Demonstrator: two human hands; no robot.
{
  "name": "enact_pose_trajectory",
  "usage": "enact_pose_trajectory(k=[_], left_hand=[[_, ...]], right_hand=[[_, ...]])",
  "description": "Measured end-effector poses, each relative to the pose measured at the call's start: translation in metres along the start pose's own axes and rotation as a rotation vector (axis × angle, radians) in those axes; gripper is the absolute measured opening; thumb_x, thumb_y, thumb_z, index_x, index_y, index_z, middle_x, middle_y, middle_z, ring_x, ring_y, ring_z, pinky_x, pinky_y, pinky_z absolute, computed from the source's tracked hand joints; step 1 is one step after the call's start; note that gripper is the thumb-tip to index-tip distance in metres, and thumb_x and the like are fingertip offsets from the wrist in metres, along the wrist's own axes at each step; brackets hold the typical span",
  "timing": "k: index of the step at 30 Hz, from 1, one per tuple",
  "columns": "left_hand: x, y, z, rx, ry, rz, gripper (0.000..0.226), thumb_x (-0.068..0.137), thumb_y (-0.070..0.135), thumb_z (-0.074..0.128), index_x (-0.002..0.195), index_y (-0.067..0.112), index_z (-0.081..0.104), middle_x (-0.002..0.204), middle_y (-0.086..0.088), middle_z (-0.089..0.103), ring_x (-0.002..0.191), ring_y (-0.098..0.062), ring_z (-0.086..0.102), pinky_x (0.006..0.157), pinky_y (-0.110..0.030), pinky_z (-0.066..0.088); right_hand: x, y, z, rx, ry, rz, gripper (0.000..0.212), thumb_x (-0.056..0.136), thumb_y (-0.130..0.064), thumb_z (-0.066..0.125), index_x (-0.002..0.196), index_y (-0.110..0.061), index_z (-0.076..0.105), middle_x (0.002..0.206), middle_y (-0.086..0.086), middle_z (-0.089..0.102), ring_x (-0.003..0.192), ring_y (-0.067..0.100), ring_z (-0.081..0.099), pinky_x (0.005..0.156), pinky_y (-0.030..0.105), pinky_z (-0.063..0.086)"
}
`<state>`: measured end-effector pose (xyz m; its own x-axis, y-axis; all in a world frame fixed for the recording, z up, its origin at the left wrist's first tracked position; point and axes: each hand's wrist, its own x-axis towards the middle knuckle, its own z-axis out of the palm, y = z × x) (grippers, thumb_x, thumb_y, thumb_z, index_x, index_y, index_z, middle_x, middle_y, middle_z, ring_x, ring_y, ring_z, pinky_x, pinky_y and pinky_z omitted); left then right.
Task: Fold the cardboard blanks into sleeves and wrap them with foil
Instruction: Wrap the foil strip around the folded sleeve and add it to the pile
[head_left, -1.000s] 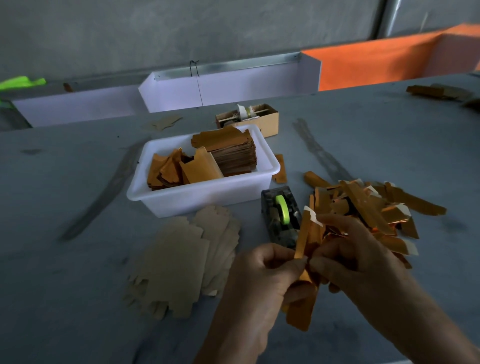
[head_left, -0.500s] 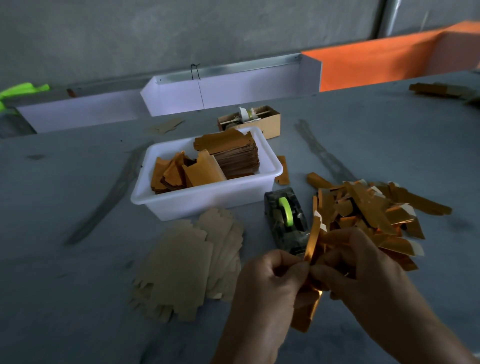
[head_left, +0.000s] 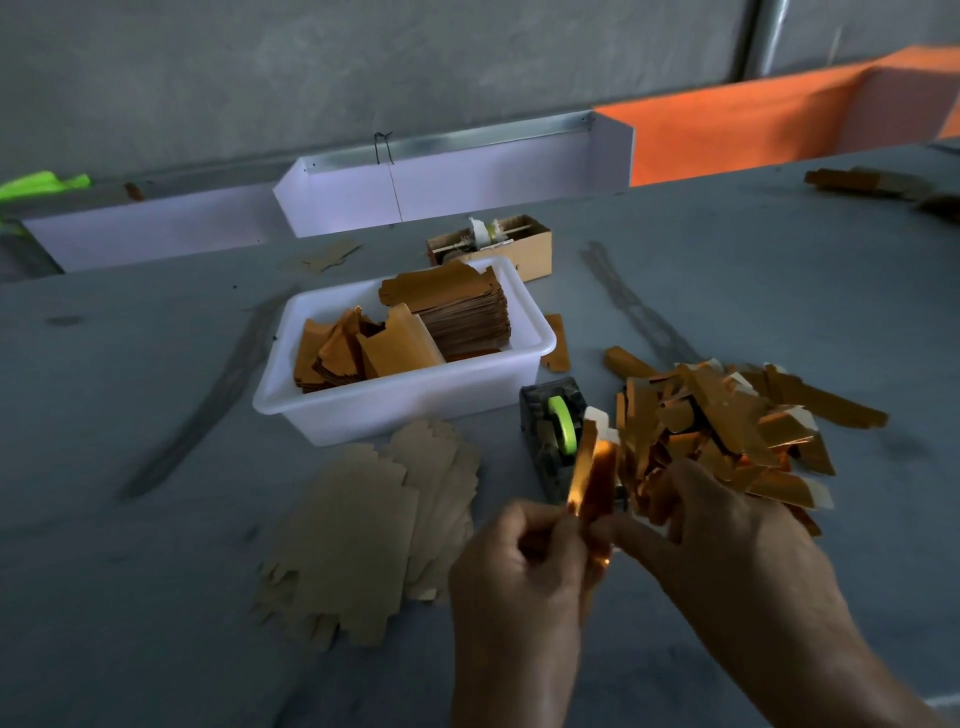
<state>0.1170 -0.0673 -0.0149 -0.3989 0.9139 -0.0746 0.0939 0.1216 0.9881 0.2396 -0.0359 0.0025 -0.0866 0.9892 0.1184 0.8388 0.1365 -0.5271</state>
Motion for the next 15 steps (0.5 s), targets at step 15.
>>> enact_pose_trajectory(k=[15], left_hand=[[0.003,0.005,-0.014,-0.172,-0.192,-0.12,0.022,0.089,0.009,0.062,0.073,0.018,0.073,0.074,-0.006,0.073,0.072,-0.017,0.072,0.065,-0.028,0.059]], right_hand=[[0.001,0.002,0.017,0.908,-0.295,0.192,0.01,0.08,-0.017,0.064,0.077,-0.022,0.072,0.079,0.008,0.07,0.082,0.026,0.066,0.08,0.038,0.054]])
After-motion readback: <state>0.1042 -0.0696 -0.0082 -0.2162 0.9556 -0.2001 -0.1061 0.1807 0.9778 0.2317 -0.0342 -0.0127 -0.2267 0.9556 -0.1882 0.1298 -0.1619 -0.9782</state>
